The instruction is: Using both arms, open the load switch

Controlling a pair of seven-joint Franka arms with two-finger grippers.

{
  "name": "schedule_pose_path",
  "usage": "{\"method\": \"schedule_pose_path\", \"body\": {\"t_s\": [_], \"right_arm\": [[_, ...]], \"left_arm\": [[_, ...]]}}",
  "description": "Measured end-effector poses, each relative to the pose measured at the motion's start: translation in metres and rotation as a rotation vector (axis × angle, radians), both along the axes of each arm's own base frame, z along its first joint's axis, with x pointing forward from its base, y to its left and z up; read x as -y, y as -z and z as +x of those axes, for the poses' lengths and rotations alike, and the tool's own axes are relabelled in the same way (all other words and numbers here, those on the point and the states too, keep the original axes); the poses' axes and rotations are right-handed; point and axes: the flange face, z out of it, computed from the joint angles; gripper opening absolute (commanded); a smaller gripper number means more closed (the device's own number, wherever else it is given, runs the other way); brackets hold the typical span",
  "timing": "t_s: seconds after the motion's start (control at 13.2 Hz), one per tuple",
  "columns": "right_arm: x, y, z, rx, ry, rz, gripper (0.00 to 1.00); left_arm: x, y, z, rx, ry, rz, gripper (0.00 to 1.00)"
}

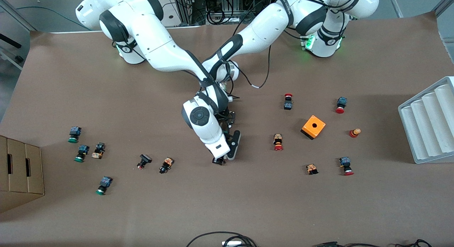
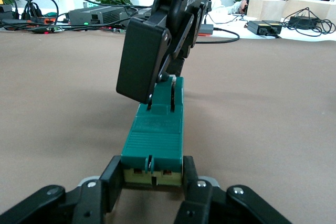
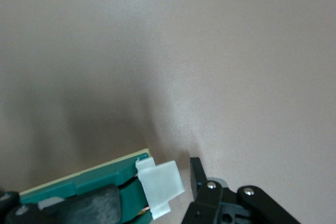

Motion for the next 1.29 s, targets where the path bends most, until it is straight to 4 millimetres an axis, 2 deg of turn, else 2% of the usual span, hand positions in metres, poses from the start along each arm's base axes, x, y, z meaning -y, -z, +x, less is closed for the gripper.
{"method": "schedule_pose_path", "body": {"t_s": [1.29], "right_arm": [[0.0, -0.0001, -0.0013, -0.009, -0.001, -0.004, 0.54]], "left_arm": [[0.0, 0.0, 0.0, 0.0, 0.0, -0.001, 0.53]]}}
